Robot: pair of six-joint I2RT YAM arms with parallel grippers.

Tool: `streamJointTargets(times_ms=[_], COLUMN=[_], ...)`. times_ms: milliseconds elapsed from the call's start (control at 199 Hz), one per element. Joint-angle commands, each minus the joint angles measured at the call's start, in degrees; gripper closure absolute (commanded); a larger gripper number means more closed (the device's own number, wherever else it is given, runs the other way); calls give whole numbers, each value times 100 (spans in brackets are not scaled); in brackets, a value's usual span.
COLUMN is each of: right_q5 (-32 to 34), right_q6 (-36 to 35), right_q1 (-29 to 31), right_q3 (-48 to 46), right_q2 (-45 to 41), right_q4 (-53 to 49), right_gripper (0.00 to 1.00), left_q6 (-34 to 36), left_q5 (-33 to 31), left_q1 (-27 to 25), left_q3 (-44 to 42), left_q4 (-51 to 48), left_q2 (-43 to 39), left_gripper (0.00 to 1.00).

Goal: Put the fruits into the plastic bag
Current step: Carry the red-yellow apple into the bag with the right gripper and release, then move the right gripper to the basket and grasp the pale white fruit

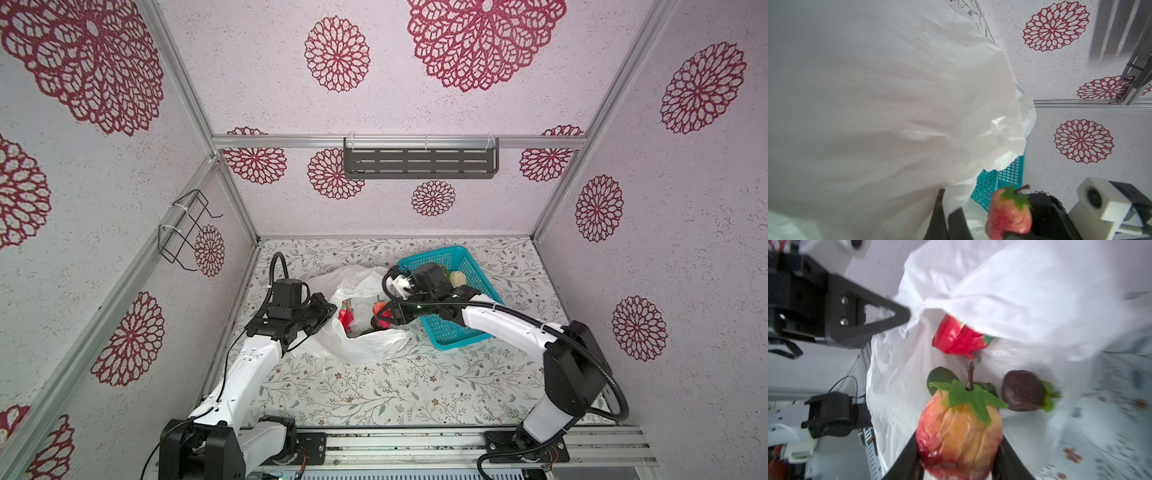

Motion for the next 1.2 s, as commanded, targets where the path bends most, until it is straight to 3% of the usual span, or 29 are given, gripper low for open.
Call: streamJointTargets(times_ms=[0, 276, 392, 502, 748, 994, 1200], right_q5=[-419, 1180, 1453, 1387, 1582, 1716, 2154], right_q6=[-123, 290, 425, 504, 281, 376, 709], right_q1=[188, 209, 206, 207, 189, -48, -606], right_q3=[502, 2635, 3364, 3672, 3053, 1016, -225], right_q2=[507, 2180, 2722, 2885, 2150, 318, -935], right_q4=[67, -179, -407, -464, -286, 705, 1138], right_gripper=[59, 58, 35, 26, 23, 22, 21], left_q6=[-3, -31, -32, -23, -14, -14, -14], left_q5=[-27, -89, -105, -112, -114, -99, -61], left_q1=[-43, -64, -71, -73, -72, -89, -87], left_q3=[-43, -34, -31, -8, -25, -45, -43], left_q4=[107, 27, 18, -6, 8, 68, 132], left_q2=[-75, -141, -146, -146, -107, -63, 7], left_gripper=[100, 100, 100, 100, 100, 100, 100])
